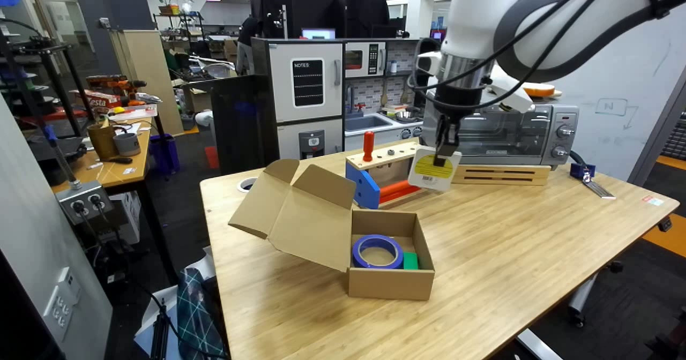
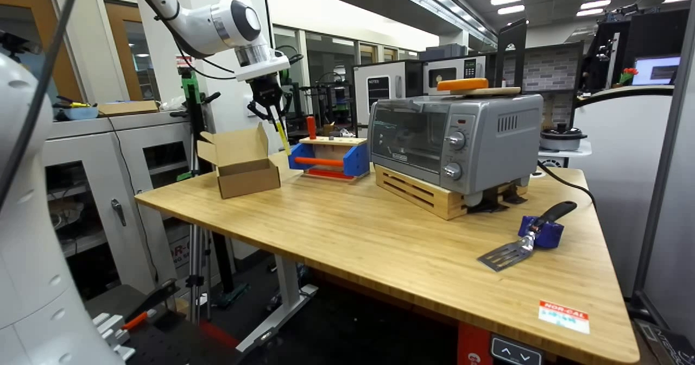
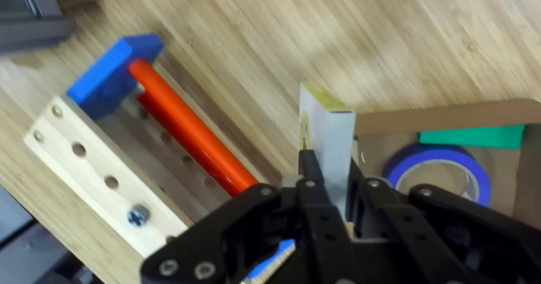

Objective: Pick the box in the carton box and put it on the table

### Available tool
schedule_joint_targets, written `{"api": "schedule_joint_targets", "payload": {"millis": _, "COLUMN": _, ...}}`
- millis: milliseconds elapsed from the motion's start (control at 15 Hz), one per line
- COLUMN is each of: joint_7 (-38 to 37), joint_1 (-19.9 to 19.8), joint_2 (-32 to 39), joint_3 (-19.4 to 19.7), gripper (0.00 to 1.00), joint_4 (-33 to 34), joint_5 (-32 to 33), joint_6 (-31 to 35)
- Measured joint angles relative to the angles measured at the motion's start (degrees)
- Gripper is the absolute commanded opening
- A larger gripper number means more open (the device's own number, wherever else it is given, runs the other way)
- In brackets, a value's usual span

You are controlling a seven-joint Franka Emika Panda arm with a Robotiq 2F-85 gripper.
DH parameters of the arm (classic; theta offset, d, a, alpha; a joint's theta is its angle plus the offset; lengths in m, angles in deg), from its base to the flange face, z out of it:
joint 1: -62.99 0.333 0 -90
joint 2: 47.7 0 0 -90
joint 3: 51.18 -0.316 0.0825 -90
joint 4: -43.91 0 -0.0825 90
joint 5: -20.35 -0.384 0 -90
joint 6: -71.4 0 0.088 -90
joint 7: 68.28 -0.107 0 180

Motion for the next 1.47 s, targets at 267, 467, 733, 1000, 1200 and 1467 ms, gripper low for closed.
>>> {"api": "schedule_joint_targets", "payload": {"millis": 267, "joint_7": -5.0, "joint_1": -3.0, "joint_2": -5.8, "joint_3": 3.3, "gripper": 0.04, "joint_4": -11.0, "joint_5": 0.0, "joint_6": 3.5}}
{"api": "schedule_joint_targets", "payload": {"millis": 467, "joint_7": -8.9, "joint_1": -3.5, "joint_2": -8.3, "joint_3": 4.0, "gripper": 0.04, "joint_4": -16.2, "joint_5": -0.1, "joint_6": 4.6}}
{"api": "schedule_joint_targets", "payload": {"millis": 733, "joint_7": -12.8, "joint_1": -3.5, "joint_2": -9.6, "joint_3": 4.0, "gripper": 0.04, "joint_4": -19.5, "joint_5": -1.8, "joint_6": 4.6}}
{"api": "schedule_joint_targets", "payload": {"millis": 1000, "joint_7": -13.1, "joint_1": -3.1, "joint_2": -9.5, "joint_3": 3.7, "gripper": 0.04, "joint_4": -20.9, "joint_5": -5.5, "joint_6": 4.6}}
{"api": "schedule_joint_targets", "payload": {"millis": 1200, "joint_7": -13.1, "joint_1": -2.7, "joint_2": -9.4, "joint_3": 3.2, "gripper": 0.04, "joint_4": -21.4, "joint_5": -7.7, "joint_6": 4.6}}
{"api": "schedule_joint_targets", "payload": {"millis": 1467, "joint_7": -13.1, "joint_1": -2.6, "joint_2": -8.8, "joint_3": 2.9, "gripper": 0.04, "joint_4": -21.8, "joint_5": -10.9, "joint_6": 4.6}}
